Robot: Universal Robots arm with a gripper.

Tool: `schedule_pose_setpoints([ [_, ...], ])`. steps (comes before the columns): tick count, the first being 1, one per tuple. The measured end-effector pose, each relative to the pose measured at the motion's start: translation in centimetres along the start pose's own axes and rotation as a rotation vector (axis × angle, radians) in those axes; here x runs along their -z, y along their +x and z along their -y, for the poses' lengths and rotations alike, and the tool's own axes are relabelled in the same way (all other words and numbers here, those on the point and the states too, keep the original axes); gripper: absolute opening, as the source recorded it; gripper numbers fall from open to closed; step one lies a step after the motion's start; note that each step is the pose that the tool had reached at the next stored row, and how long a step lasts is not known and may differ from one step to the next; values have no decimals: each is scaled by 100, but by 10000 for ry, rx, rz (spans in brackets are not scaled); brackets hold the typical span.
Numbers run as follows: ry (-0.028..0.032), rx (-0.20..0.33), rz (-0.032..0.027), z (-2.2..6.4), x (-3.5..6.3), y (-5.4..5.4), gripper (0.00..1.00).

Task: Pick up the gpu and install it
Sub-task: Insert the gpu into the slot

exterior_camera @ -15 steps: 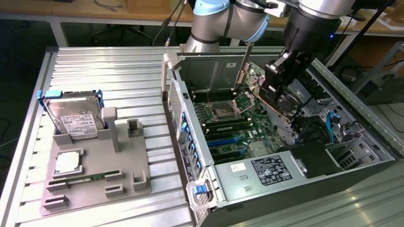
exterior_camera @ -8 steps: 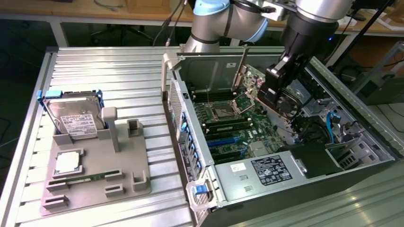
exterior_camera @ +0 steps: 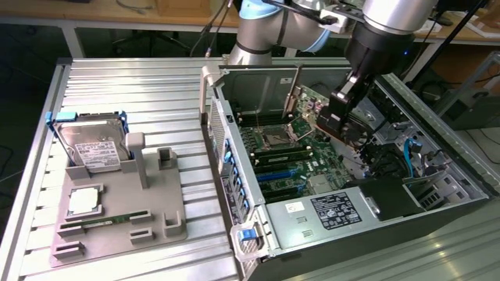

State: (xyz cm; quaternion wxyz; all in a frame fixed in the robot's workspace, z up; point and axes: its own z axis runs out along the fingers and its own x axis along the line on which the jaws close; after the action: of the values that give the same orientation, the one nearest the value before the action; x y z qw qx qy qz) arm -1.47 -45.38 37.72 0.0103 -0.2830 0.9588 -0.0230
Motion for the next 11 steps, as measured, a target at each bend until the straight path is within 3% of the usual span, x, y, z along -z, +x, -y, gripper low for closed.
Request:
schedule_pose_setpoints([
  [11, -14, 2096, 105, -6, -130, 1, 28],
])
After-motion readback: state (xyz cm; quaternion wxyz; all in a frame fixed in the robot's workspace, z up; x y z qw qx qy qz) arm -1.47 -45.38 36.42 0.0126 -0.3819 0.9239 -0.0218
